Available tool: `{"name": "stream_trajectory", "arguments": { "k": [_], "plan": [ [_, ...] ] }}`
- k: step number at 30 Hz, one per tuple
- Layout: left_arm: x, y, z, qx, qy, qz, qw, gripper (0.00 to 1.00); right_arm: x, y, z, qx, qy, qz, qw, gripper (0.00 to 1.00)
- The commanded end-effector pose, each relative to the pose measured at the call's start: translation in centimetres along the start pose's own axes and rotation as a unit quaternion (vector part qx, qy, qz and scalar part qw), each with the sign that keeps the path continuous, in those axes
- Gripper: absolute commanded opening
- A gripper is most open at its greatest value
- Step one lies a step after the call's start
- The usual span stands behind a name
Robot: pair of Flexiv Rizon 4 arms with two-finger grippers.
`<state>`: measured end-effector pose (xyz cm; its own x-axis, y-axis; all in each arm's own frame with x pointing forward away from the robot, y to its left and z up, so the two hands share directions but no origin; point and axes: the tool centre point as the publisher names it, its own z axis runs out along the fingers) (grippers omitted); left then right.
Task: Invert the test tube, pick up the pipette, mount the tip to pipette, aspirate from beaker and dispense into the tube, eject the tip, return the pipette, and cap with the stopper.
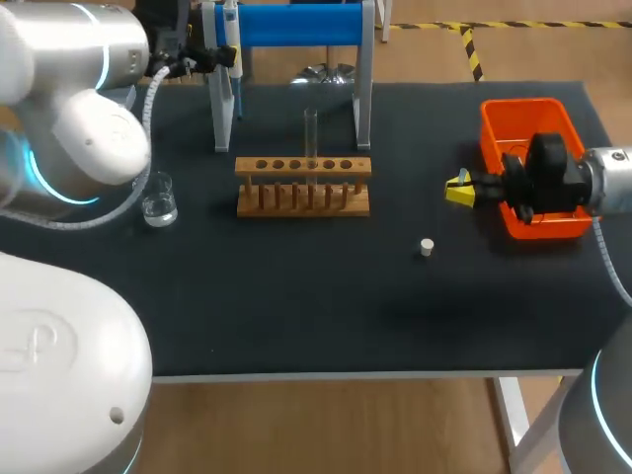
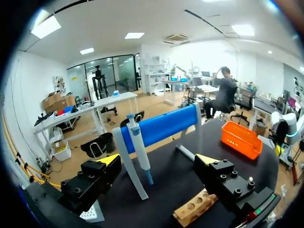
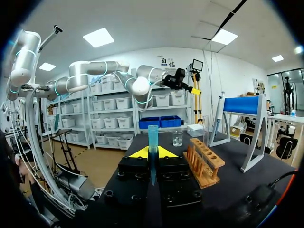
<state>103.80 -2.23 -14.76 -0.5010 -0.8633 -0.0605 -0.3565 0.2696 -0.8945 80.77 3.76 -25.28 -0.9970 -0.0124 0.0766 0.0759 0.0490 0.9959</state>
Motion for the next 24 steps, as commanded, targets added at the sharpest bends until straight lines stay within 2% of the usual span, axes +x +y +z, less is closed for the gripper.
{"name": "stream_trajectory", "arguments": {
  "k": [1, 10, 15, 24],
  "plan": [
    [0.2, 0.2, 2.1, 0.010, -0.076, -0.007, 0.997, 1.00, 0.1, 0.0, 0.0, 0.000, -0.001, 0.000, 1.000, 0.00],
    [-0.6, 0.3, 4.8, 0.029, -0.095, -0.030, 0.995, 1.00, 0.1, 0.0, 0.0, 0.000, -0.001, 0.000, 1.000, 0.00],
    [-1.5, -0.1, 6.1, 0.054, -0.103, -0.047, 0.992, 1.00, 0.1, 0.0, 0.0, 0.000, -0.001, 0.000, 1.000, 0.00],
    [-2.2, -0.1, 7.6, 0.087, -0.115, -0.071, 0.987, 1.00, 0.1, 0.0, 0.0, 0.000, -0.001, 0.000, 1.000, 0.00]
  ]
}}
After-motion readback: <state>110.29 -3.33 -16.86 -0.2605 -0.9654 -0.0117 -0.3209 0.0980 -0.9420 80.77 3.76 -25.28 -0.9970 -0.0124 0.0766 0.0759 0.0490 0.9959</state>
